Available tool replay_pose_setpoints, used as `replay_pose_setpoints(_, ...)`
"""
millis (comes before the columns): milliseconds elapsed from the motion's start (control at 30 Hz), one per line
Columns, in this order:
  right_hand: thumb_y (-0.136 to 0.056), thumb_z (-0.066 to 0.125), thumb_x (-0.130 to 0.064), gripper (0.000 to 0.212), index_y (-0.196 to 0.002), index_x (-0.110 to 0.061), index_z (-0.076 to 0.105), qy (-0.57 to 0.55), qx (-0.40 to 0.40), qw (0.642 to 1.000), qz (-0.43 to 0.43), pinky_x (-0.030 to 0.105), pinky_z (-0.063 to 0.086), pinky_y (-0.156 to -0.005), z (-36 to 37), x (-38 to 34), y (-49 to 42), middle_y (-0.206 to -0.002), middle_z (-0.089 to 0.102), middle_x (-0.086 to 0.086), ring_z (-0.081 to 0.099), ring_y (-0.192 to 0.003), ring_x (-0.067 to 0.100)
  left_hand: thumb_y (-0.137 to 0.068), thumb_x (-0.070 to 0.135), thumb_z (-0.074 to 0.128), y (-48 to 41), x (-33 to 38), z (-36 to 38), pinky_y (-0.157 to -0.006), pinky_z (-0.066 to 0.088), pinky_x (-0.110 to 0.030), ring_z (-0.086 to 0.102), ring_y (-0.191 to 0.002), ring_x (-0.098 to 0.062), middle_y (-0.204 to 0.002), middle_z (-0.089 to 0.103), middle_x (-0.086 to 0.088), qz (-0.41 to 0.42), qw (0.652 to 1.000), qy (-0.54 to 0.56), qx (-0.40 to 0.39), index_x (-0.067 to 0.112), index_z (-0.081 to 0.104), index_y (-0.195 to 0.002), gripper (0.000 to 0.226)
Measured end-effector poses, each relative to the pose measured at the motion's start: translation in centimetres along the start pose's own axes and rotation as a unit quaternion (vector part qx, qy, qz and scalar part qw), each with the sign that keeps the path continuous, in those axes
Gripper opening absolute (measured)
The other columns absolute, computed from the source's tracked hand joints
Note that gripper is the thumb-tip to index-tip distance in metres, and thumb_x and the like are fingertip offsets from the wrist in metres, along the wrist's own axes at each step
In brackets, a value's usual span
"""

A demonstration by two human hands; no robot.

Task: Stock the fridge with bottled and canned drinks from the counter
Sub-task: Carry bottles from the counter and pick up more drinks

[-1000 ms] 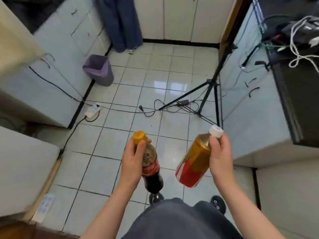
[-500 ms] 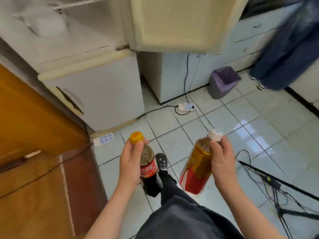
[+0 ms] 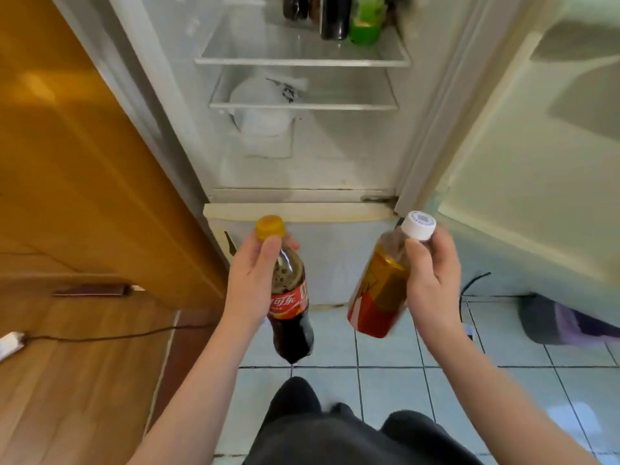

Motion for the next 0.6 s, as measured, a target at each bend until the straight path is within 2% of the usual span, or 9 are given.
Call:
replay_pose_setpoints(67,-0.077,0.045,-0.04,0.014,-0.085,-0.037,0.055,-0.007,0.004,1.0,-0.013,0.012,0.041,-0.071,2.0,-0.3,-3.0,-0.08,0.057,-0.019,0.053,-0.08,0.003,-0.089,0.037,0.042,-3.5,0.5,-0.4,-0.073,0.05,-0.015,0.065,-0.08,-0.004,-0.082,0.071,0.014,0.019,1.0,0.016,0.013,0.025,0.06,-0.091,0.022)
replay_pose_setpoints(133,-0.077,0.044,-0.041,0.016,-0.085,-0.032,0.055,-0.003,0.011,1.0,-0.022,0.014,0.041,-0.071,3.9,-0.3,-5.8,-0.078,0.056,-0.018,0.052,-0.078,0.003,-0.088,0.041,0.046,-7.2,0.8,-0.5,-0.076,0.051,-0.022,0.065,-0.082,-0.009,-0.081,0.071,0.011,0.033,0.999,0.027,0.006,0.025,0.061,-0.088,0.023)
replay_pose_setpoints(267,-0.079,0.045,-0.035,0.018,-0.086,-0.022,0.056,0.01,0.04,0.998,-0.036,0.02,0.042,-0.072,7.0,-0.8,-10.8,-0.077,0.055,-0.016,0.051,-0.077,0.004,-0.084,0.053,0.043,-14.4,2.0,0.2,-0.083,0.049,-0.029,0.064,-0.089,-0.013,-0.085,0.07,0.01,0.074,0.996,0.012,-0.053,0.038,0.066,-0.078,0.028)
replay_pose_setpoints(367,-0.078,0.044,-0.033,0.017,-0.085,-0.023,0.057,0.015,0.068,0.995,-0.07,0.014,0.041,-0.069,9.0,-2.4,-14.8,-0.076,0.056,-0.016,0.051,-0.074,0.0,-0.084,0.052,0.044,-19.8,4.0,0.9,-0.082,0.047,-0.036,0.064,-0.088,-0.016,-0.086,0.07,0.009,0.104,0.99,0.023,-0.088,0.04,0.066,-0.078,0.026)
replay_pose_setpoints(433,-0.077,0.043,-0.036,0.021,-0.085,-0.022,0.056,0.02,0.092,0.991,-0.098,0.012,0.041,-0.068,9.8,-4.1,-17.6,-0.076,0.056,-0.015,0.05,-0.073,-0.001,-0.085,0.05,0.047,-23.3,6.1,1.2,-0.081,0.048,-0.041,0.063,-0.086,-0.018,-0.085,0.07,0.006,0.123,0.985,0.069,-0.104,0.037,0.067,-0.079,0.025)
replay_pose_setpoints(533,-0.078,0.043,-0.035,0.017,-0.082,-0.023,0.054,0.02,0.131,0.981,-0.143,0.02,0.04,-0.068,10.7,-7.0,-22.0,-0.075,0.053,-0.011,0.048,-0.073,0.003,-0.087,0.048,0.048,-27.9,9.8,1.5,-0.081,0.048,-0.036,0.065,-0.087,-0.016,-0.085,0.071,0.004,0.175,0.973,0.096,-0.111,0.029,0.066,-0.083,0.027)
replay_pose_setpoints(600,-0.079,0.044,-0.033,0.008,-0.08,-0.029,0.051,0.026,0.15,0.973,-0.175,0.015,0.038,-0.069,11.3,-8.8,-25.0,-0.074,0.052,-0.02,0.047,-0.072,-0.003,-0.088,0.048,0.047,-30.5,12.3,2.1,-0.082,0.05,-0.035,0.066,-0.088,-0.016,-0.084,0.072,0.006,0.212,0.967,0.095,-0.109,0.033,0.066,-0.085,0.024)
Point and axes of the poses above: each hand's wrist, its own y-axis away from the middle knuckle, its own z-axis out of the palm, x = y × z, the point moved 4 cm from there along -y, towards the middle knuckle
